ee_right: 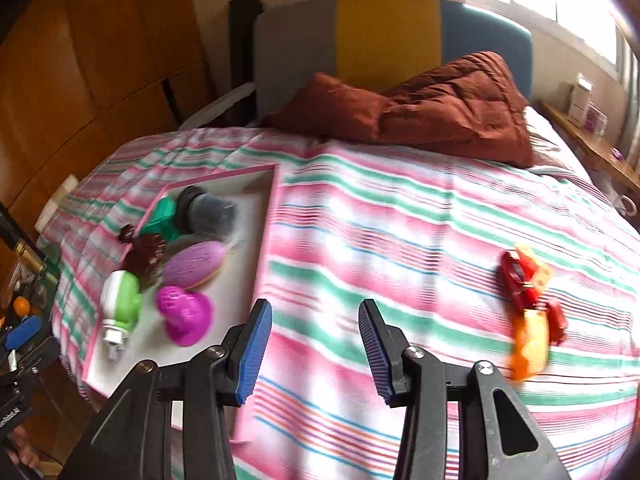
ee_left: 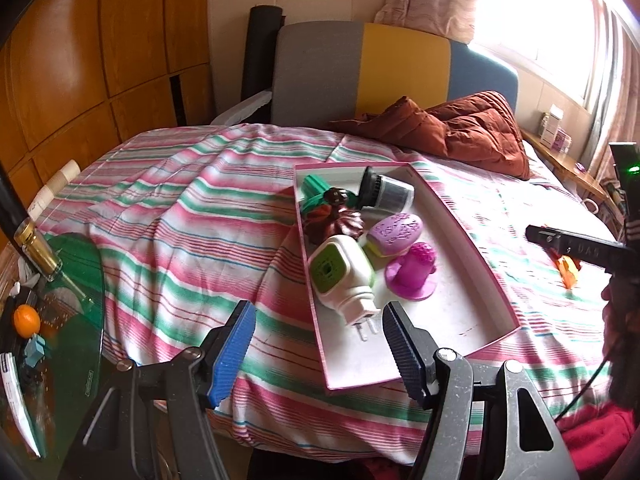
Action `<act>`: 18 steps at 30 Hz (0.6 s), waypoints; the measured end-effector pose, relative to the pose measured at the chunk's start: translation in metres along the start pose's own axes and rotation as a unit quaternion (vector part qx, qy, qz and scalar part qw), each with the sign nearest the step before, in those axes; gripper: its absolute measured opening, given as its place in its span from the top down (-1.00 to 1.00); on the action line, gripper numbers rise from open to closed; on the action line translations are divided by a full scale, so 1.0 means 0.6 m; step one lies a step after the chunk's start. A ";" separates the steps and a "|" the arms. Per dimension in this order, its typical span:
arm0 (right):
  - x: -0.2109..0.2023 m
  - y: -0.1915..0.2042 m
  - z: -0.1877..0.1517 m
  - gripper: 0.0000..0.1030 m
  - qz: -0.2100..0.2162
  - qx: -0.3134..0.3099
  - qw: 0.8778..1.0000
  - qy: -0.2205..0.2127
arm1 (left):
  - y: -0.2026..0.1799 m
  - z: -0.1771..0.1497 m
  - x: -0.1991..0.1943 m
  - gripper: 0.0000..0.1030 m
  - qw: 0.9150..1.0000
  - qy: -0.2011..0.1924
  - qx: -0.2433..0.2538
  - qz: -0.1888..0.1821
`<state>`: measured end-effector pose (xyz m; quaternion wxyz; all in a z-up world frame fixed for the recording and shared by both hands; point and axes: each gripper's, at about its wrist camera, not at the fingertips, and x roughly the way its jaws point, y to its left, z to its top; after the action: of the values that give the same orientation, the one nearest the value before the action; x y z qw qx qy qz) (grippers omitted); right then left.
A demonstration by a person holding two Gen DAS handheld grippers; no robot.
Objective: Organize rigid objects
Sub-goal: 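Move the left tool to the yellow piece and grasp it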
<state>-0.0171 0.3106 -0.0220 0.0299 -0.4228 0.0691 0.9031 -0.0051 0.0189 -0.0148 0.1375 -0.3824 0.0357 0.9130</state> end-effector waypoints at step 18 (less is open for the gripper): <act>-0.061 -0.360 -0.033 0.12 -0.126 0.259 0.957 -0.042 | -0.176 0.057 0.005 -0.30 0.989 0.001 0.109 -0.103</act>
<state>0.0458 0.5216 -0.0281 0.2550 -0.3672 0.2454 0.8602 -0.0013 0.1265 0.0116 0.2717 -0.3678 0.0960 0.8841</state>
